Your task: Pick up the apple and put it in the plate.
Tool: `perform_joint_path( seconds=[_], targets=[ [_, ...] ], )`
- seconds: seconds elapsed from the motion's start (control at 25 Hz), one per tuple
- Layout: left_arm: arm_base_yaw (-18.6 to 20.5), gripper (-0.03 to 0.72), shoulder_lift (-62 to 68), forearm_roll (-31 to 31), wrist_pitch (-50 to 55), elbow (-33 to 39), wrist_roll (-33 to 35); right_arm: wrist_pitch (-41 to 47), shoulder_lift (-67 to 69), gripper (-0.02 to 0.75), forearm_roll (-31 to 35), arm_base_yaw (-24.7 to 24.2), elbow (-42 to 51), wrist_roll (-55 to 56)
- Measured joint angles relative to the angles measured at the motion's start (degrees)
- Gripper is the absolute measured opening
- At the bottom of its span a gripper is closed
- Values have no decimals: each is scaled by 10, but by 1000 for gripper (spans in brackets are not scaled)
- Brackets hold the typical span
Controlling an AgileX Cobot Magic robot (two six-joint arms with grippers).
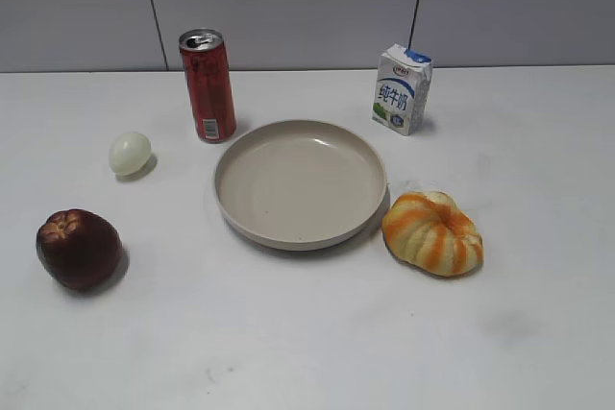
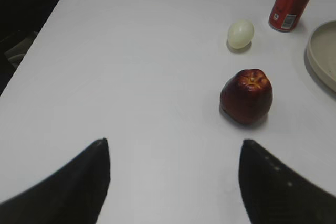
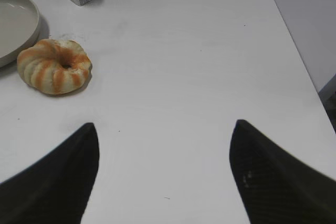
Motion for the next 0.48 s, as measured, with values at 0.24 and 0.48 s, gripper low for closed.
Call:
perform_joint_path(
  seconds=[0.24,0.48],
  targets=[
    [0,574,0,0,0,0,0,0,0,585,0,0,0,0],
    [0,574,0,-3,-3,0,0,0,0,585,0,0,0,0]
  ],
)
